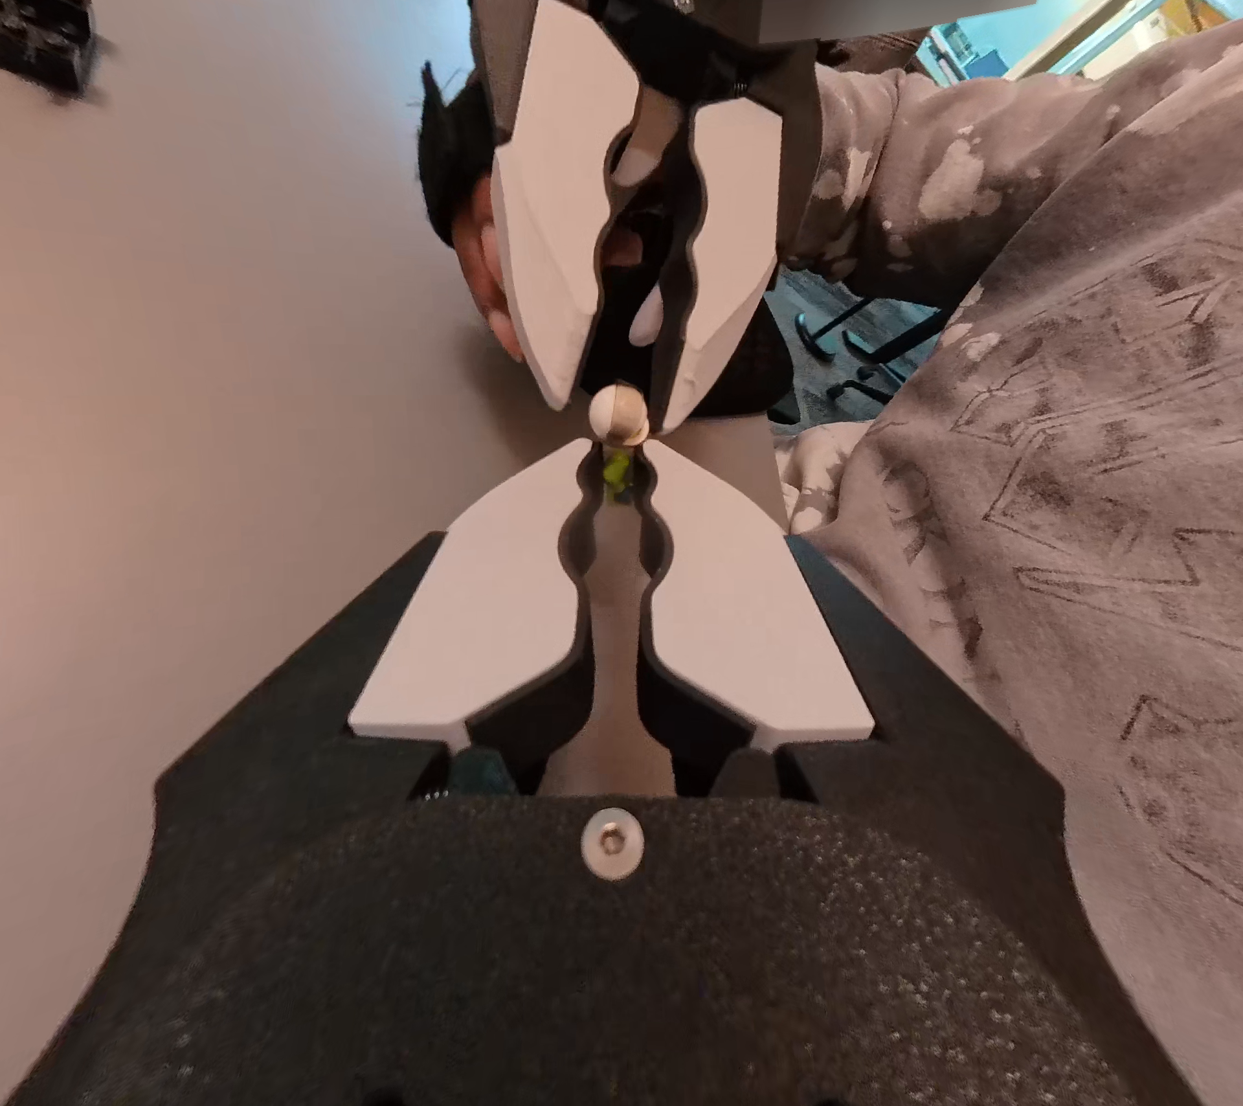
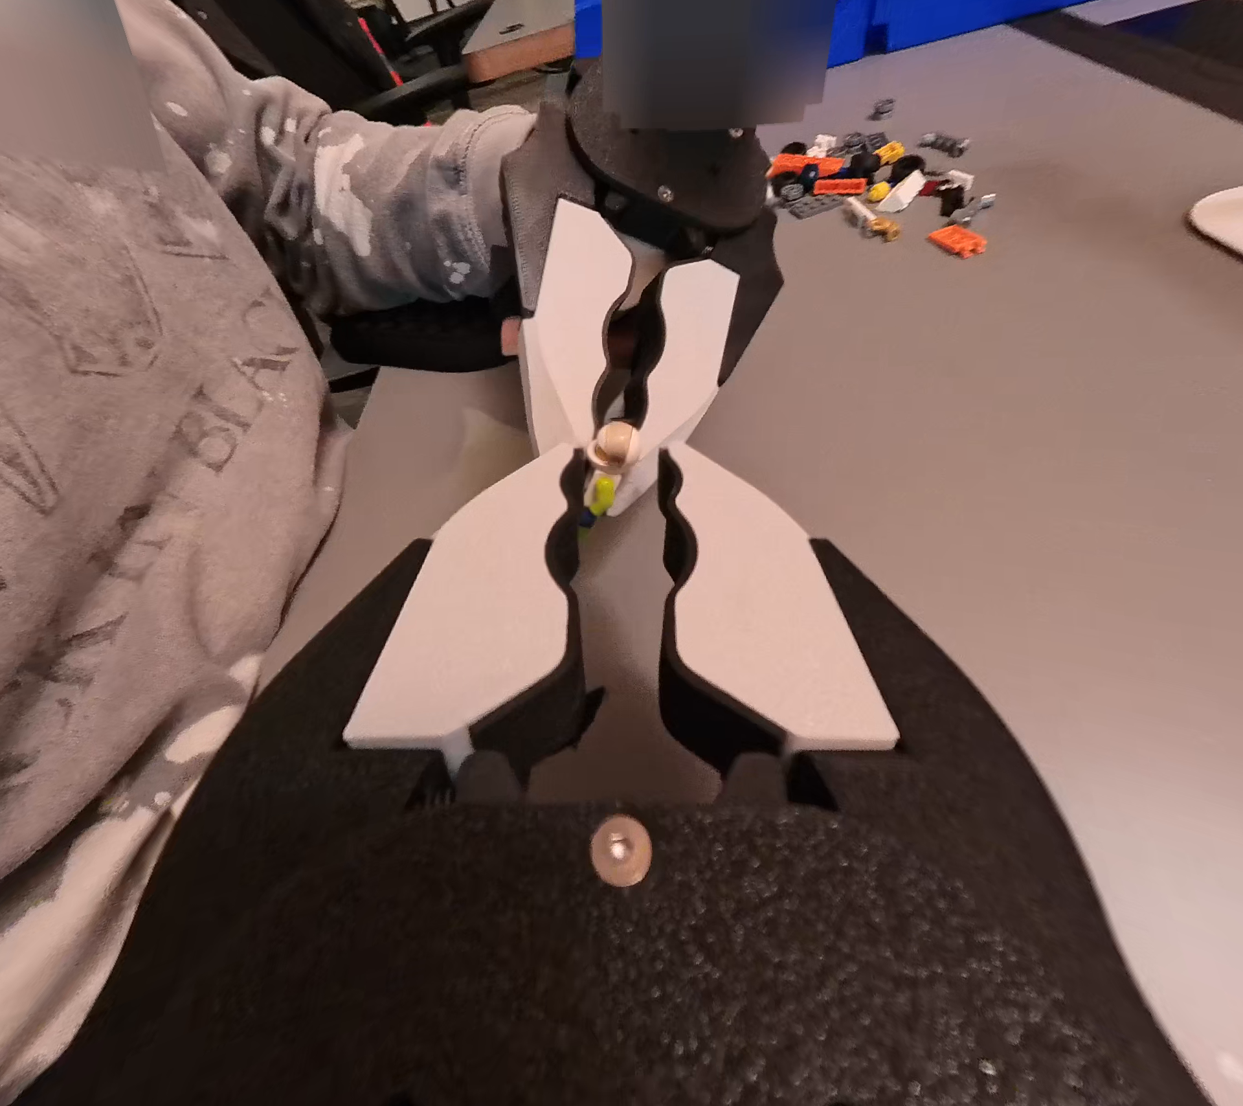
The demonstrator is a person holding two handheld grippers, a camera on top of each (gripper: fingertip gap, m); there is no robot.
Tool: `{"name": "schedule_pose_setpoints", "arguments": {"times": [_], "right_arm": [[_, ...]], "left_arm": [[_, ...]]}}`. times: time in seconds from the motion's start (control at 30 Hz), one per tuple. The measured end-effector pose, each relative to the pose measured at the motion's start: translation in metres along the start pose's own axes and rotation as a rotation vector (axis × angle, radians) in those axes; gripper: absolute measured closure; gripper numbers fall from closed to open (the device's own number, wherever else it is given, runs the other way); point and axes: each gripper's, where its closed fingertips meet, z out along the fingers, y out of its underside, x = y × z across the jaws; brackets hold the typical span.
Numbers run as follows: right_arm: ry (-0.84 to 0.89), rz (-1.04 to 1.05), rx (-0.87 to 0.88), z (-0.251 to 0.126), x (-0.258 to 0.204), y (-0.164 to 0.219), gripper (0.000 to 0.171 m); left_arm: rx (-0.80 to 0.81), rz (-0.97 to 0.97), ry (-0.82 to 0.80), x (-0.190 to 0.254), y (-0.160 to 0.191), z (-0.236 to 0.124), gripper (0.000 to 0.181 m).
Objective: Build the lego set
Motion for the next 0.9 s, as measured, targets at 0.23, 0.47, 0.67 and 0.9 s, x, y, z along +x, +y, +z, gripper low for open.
{"name": "schedule_pose_setpoints", "arguments": {"times": [0.23, 0.47, 0.67, 0.9], "right_arm": [[-0.058, 0.020, 0.006, 0.003, -0.005, -0.003, 0.156], [-0.168, 0.062, 0.029, 0.001, -0.014, -0.003, 0.157], [-0.196, 0.075, 0.042, 0.001, -0.015, -0.005, 0.157], [-0.170, 0.080, 0.068, -0.001, -0.012, -0.007, 0.157]], "left_arm": [[-0.016, 0.049, -0.016, 0.002, 0.001, -0.001, 0.173], [-0.028, 0.062, 0.027, 0.010, 0.003, 0.002, 0.173], [-0.020, 0.055, 0.035, 0.011, 0.002, 0.001, 0.173], [0.000, 0.034, 0.044, 0.010, -0.001, -0.001, 0.173]]}}
